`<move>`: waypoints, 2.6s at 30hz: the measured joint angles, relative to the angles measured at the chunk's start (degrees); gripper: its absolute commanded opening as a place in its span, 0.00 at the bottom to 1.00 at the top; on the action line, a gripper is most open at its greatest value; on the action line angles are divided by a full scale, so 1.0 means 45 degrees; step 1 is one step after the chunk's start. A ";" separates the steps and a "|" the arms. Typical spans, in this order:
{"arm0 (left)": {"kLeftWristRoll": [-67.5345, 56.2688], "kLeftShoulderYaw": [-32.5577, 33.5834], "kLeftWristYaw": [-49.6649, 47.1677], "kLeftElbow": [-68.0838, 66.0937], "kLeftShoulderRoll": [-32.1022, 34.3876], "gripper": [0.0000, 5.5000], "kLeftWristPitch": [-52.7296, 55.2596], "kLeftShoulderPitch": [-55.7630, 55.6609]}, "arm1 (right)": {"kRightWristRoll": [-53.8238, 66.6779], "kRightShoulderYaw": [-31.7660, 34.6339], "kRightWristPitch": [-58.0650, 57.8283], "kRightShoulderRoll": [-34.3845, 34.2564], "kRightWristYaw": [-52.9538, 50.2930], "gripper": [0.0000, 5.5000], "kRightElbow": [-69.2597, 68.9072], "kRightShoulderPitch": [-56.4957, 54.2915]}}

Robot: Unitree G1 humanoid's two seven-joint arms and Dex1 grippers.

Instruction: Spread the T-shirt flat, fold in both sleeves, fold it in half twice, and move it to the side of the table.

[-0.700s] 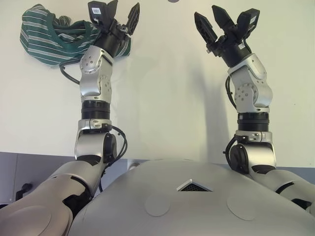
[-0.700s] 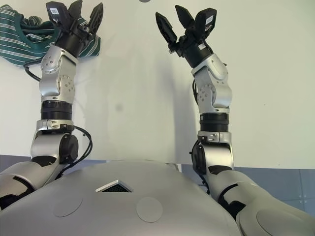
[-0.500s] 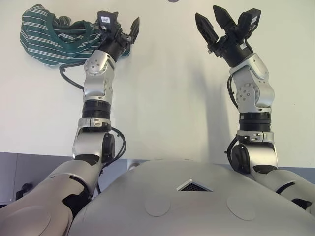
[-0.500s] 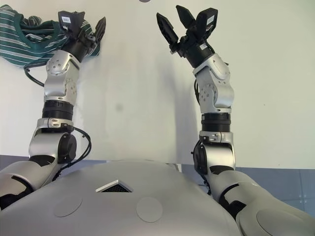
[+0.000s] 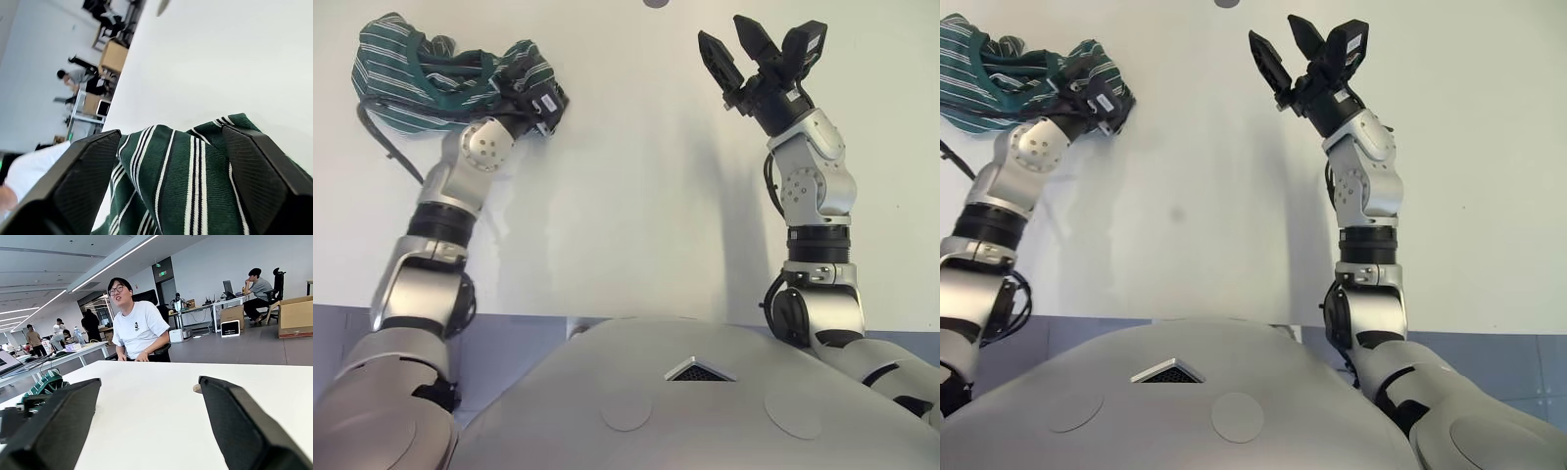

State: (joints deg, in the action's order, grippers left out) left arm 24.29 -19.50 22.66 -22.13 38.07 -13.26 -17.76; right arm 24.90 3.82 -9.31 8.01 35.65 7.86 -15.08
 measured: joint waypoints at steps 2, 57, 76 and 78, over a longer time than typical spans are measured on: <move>-0.1118 0.0059 0.1762 0.2433 0.1328 0.69 -0.0186 0.1436 | -0.0003 0.0002 0.0014 0.0004 0.0008 0.68 -0.0007 0.0037; -0.2976 0.2349 -0.0997 -1.0056 -0.6007 0.69 -0.3581 -0.9340 | -0.2114 -0.0736 0.1366 0.2408 0.1645 0.68 0.1544 -0.0620; -1.1276 0.5706 0.9573 1.2429 0.4930 0.69 0.2821 0.6964 | -1.0230 -0.5206 0.6553 0.2970 -0.1541 0.68 0.1420 -0.0991; -1.0414 0.6082 1.0170 1.2844 0.5370 0.69 0.2605 0.8188 | -1.0685 -0.5439 0.6856 0.2890 -0.1984 0.68 0.1701 -0.1200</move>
State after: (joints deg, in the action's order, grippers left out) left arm -22.57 7.87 68.43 35.67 62.23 -1.54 19.09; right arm -23.18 -20.66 21.54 21.02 26.72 15.51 -20.48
